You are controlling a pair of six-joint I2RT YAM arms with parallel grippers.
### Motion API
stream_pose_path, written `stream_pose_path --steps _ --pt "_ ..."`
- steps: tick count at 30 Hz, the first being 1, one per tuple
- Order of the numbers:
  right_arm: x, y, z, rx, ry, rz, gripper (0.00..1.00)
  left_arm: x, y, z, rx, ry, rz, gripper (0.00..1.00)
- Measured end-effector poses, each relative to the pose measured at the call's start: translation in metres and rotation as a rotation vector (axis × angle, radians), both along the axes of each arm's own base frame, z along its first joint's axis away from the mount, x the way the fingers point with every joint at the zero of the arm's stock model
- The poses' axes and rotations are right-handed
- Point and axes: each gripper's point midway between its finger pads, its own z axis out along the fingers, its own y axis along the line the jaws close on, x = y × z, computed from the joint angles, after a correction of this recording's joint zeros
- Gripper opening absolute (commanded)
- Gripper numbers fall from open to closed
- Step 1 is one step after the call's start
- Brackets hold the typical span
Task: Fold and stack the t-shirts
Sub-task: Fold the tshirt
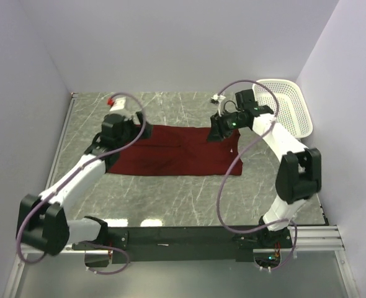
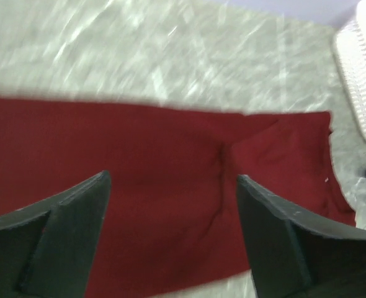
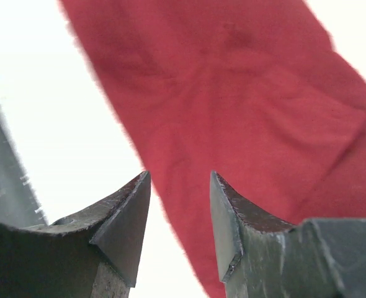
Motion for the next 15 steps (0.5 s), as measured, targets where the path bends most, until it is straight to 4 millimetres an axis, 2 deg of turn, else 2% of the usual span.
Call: stream_pose_path --steps 4,8,11,13,15 --pt "-0.026 -0.006 0.026 0.068 -0.030 0.018 0.51 -0.028 0.053 -0.025 -0.061 0.089 0.148 0.98" --pt "-0.035 -0.024 0.028 0.085 -0.034 -0.042 0.51 -0.045 0.107 -0.043 -0.127 0.130 0.319 0.99" --pt "-0.039 -0.039 0.016 0.087 0.009 -0.094 0.52 -0.052 0.132 -0.059 -0.159 0.169 0.394 0.97" --pt "-0.039 -0.046 0.010 0.092 0.031 -0.120 0.52 -0.052 0.141 -0.070 -0.176 0.205 0.415 0.90" --pt "-0.040 -0.049 0.009 0.103 0.045 -0.134 0.52 -0.048 0.138 -0.084 -0.198 0.259 0.372 0.79"
